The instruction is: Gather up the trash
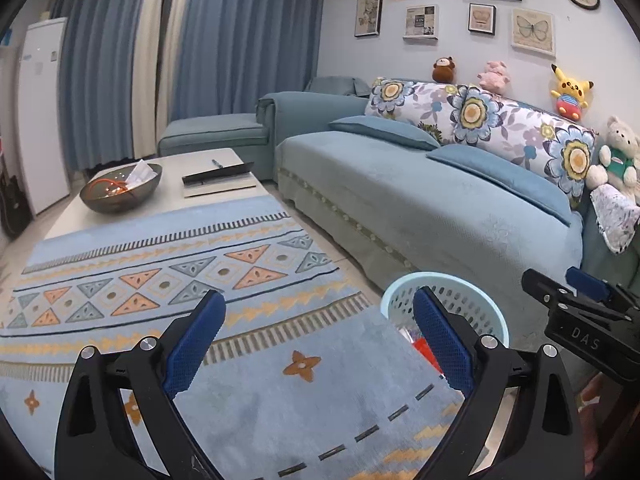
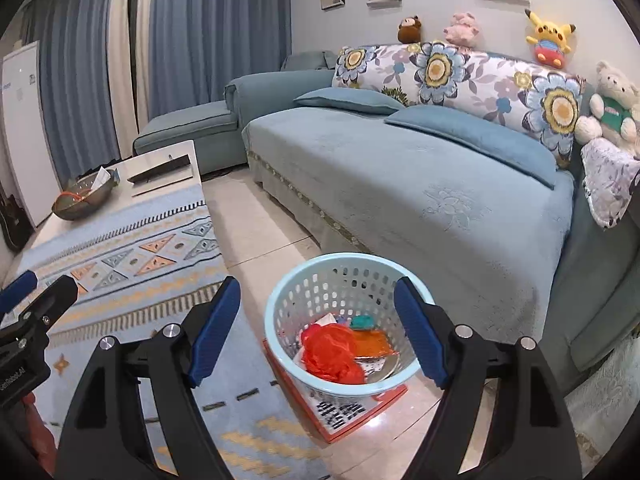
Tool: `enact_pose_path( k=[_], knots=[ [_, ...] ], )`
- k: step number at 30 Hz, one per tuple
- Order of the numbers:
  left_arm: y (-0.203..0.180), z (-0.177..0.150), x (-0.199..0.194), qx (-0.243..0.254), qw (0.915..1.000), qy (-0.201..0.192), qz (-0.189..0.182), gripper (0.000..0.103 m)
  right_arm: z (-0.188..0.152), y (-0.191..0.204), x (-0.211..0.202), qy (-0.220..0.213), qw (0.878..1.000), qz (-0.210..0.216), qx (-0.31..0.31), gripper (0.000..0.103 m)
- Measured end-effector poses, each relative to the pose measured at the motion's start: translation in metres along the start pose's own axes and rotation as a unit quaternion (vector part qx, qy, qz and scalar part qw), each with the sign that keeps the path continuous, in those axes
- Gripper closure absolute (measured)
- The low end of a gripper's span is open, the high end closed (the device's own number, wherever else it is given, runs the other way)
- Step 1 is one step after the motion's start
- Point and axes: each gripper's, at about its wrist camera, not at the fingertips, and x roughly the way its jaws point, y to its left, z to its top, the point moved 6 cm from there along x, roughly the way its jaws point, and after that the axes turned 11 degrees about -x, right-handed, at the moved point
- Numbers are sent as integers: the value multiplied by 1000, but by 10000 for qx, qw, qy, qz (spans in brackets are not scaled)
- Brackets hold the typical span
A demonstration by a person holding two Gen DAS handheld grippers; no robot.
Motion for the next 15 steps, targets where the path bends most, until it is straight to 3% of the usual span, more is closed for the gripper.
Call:
enact_pose_path(
  k=[6, 8, 15],
  knots=[
    [2, -11, 16, -111, 9997, 232, 11, 11, -11, -8, 13, 122, 9999, 5, -22, 28],
    [0, -13, 19, -124, 9991, 371, -186, 11, -12, -8, 15, 137, 9999, -31, -61, 28],
    [-8, -19, 20, 213, 9995, 223, -30, 11, -9, -11, 10, -22, 10000, -15, 56, 28]
  ],
)
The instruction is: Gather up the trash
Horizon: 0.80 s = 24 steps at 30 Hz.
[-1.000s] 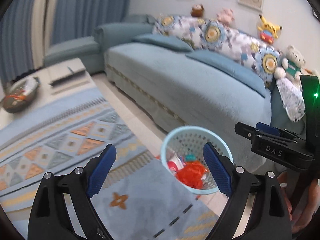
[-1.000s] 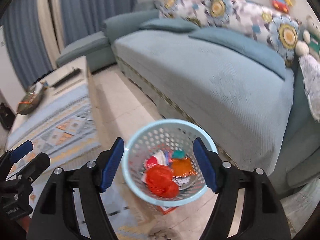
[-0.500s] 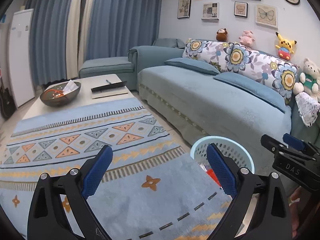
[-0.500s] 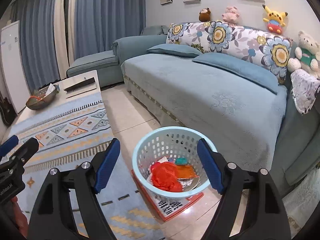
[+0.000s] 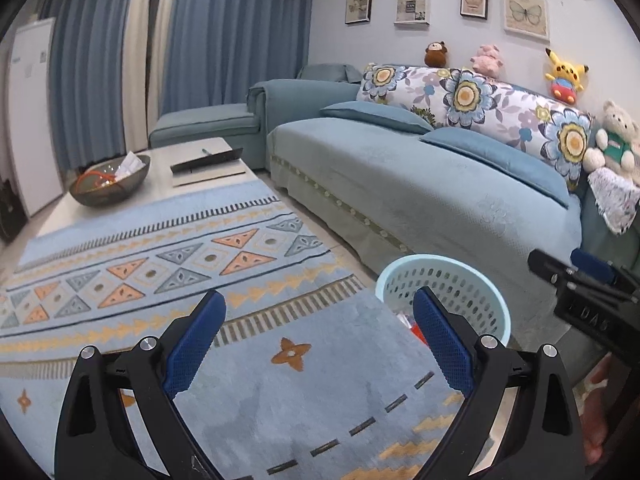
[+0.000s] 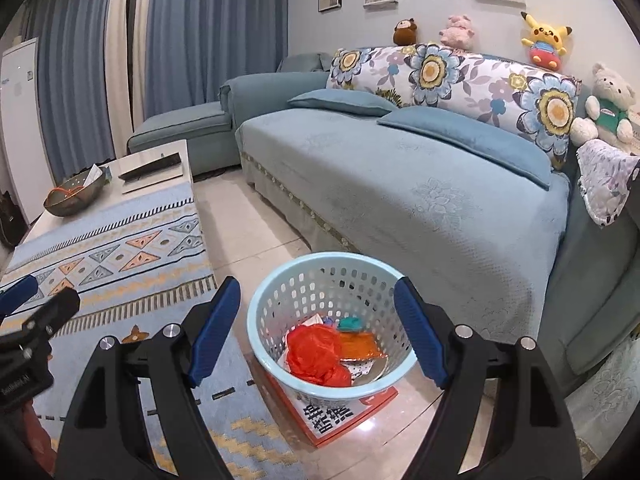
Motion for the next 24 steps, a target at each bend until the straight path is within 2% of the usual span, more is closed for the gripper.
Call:
enact_pose_path(
  k=[13, 24],
  knots=[
    [0, 2, 2, -106, 9999, 20, -119, 11, 2, 3, -5, -163, 9998, 26, -83, 28],
    [1, 3, -2, -225, 9994, 69, -240, 11, 3, 5, -4, -105, 9998, 133, -70, 28]
  ],
)
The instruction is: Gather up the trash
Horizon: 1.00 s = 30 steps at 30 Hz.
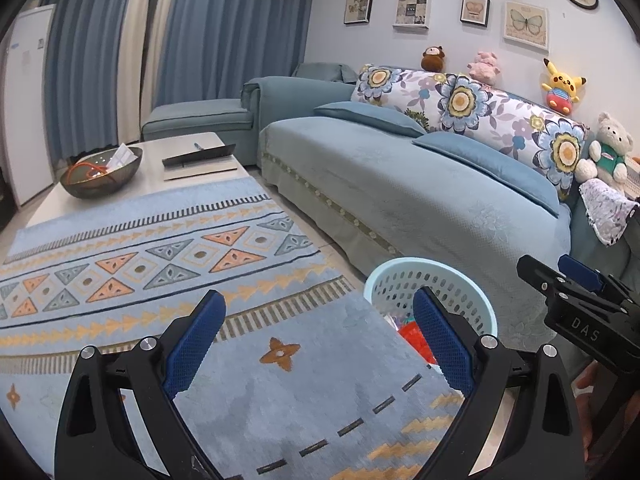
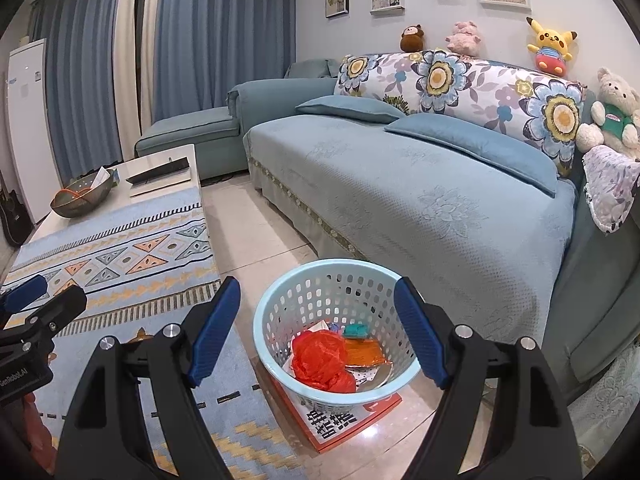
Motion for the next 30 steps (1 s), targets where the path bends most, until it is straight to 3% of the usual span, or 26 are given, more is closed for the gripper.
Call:
enact_pose_path(
  k=[30],
  knots=[
    [-1, 2, -1, -19, 10000, -28, -17, 11, 3, 0, -5, -240, 9996, -158, -44, 28]
  ],
)
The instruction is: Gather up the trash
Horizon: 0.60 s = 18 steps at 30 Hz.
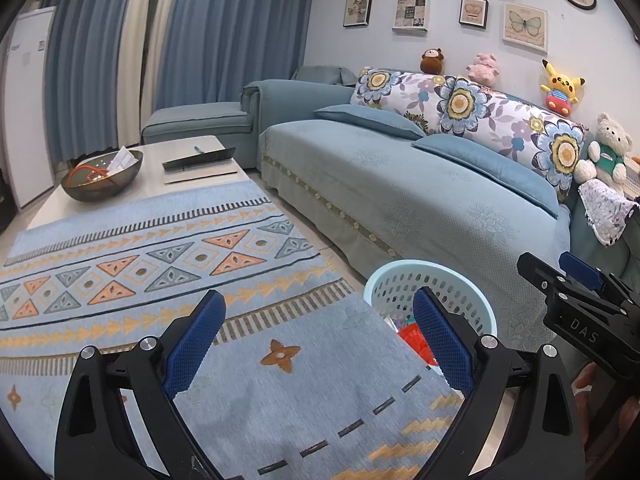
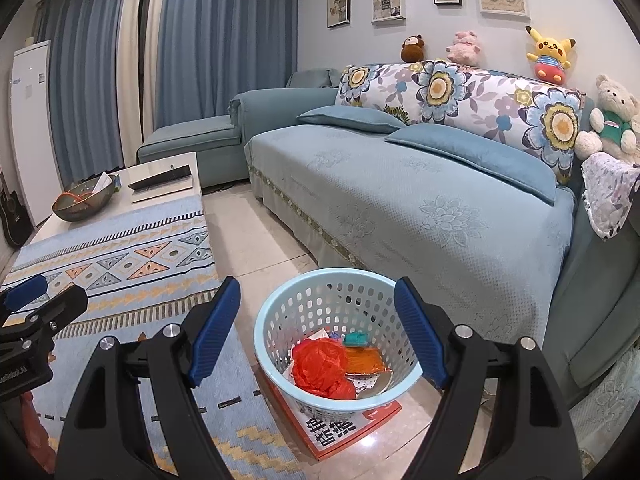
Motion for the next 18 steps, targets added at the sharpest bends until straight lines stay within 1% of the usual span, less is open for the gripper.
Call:
enact_pose_path(
  k=[2, 6, 10, 13, 18],
  knots=[
    [1, 1, -1, -2, 10000, -6, -5, 11, 0, -1, -3, -117, 9998, -171, -30, 28],
    [2, 3, -1, -20, 10000, -44, -1, 11, 2, 1, -6, -288, 9993, -211, -54, 23],
    [3, 5, -2, -18, 10000, -90, 18, 11, 3, 2, -11, -480, 9985, -263, -58, 21],
    [3, 5, -4, 0, 9999, -140, 47, 11, 1, 1, -14, -507, 9983, -278, -3, 17],
    [4, 5, -4, 16, 9995, -282, 118, 11, 1, 1, -11, -460, 9983, -342, -36, 16]
  ],
)
